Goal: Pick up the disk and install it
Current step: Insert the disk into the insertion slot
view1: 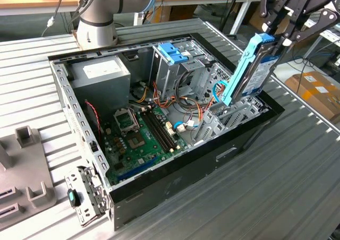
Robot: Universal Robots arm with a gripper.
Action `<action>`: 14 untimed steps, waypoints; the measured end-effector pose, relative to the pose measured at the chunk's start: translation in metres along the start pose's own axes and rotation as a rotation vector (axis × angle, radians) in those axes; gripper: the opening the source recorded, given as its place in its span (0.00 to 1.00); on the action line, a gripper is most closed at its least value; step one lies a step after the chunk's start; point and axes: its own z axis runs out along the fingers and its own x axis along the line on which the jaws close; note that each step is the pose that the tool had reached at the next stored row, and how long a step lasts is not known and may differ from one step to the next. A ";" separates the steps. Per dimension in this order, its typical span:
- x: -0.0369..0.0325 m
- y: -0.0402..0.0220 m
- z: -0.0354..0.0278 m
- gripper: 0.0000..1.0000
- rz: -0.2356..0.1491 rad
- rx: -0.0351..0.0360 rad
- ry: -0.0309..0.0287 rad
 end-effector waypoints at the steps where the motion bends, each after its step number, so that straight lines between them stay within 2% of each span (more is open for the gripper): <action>1: 0.0007 0.0000 0.0001 0.35 0.000 0.0000 -0.0001; 7: 0.0021 0.0045 0.0013 0.35 0.000 0.0002 -0.0002; 10: 0.0019 0.0047 0.0067 0.35 0.000 0.0002 0.0001; 11: 0.0018 0.0048 0.0103 0.35 0.000 0.0002 -0.0001; 14: 0.0018 0.0049 0.0116 0.35 0.000 0.0002 0.0001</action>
